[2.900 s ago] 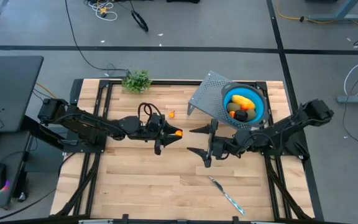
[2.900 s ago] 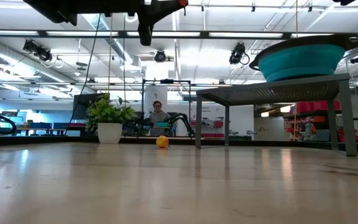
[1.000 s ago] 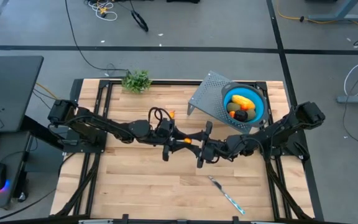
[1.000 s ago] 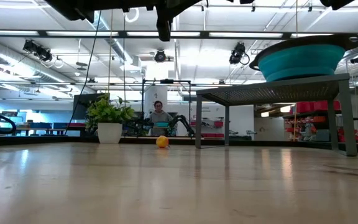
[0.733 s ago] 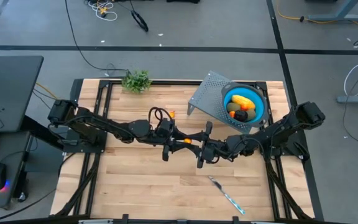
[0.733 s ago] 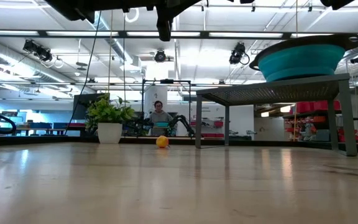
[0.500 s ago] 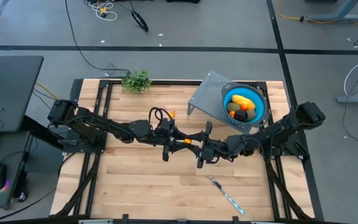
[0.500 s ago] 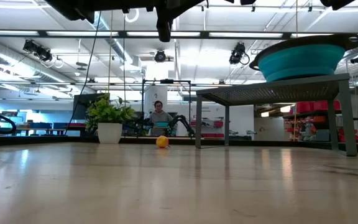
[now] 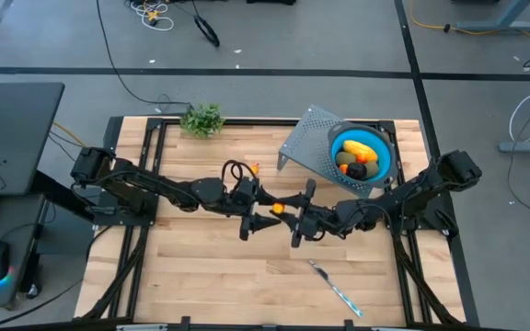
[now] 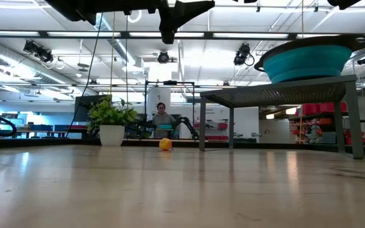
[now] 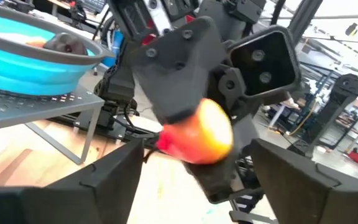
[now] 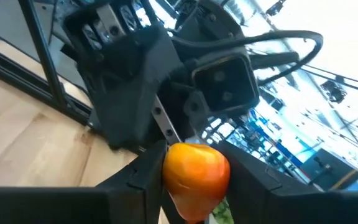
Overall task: Pick & Place Fruit
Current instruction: Put the pear into the strainer bowl on the shelf
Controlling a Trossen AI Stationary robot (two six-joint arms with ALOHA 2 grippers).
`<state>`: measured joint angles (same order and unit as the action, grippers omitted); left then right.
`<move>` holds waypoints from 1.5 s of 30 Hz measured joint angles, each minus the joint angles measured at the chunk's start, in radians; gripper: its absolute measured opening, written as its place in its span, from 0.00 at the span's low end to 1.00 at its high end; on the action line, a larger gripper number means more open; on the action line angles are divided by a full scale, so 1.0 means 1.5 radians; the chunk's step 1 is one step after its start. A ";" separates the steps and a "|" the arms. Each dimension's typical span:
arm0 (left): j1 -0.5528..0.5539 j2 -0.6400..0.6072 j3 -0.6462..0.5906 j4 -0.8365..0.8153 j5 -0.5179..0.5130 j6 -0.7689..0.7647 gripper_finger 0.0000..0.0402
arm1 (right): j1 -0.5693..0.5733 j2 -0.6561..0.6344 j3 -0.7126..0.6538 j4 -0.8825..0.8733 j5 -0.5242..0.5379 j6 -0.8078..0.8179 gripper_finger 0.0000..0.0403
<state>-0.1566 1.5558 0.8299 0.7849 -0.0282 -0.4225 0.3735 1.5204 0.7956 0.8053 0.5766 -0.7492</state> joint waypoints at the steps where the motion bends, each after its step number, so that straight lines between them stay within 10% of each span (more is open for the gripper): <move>1: 0.000 0.000 0.000 0.001 0.000 0.000 0.79 | 0.001 0.000 0.000 0.000 0.008 -0.004 0.36; 21: 0.001 -0.074 0.000 -0.168 -0.096 0.100 0.88 | 0.031 -0.011 0.001 0.044 0.434 -0.014 0.36; 27: 0.001 -0.074 0.000 -0.173 -0.096 0.100 0.88 | 0.015 -0.095 0.001 -0.119 0.381 0.067 0.36; 34: 0.001 -0.074 0.000 -0.176 -0.093 0.101 0.88 | -0.093 -0.288 0.001 -0.532 0.088 0.326 0.36; 45: 0.001 -0.074 0.001 -0.206 -0.120 0.117 0.88 | -0.184 -0.494 0.000 -0.751 0.035 0.400 0.36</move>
<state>-0.1556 1.4445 0.8307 0.4761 -0.2090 -0.2464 0.0968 0.7787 0.7959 -0.3206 0.6294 -0.1492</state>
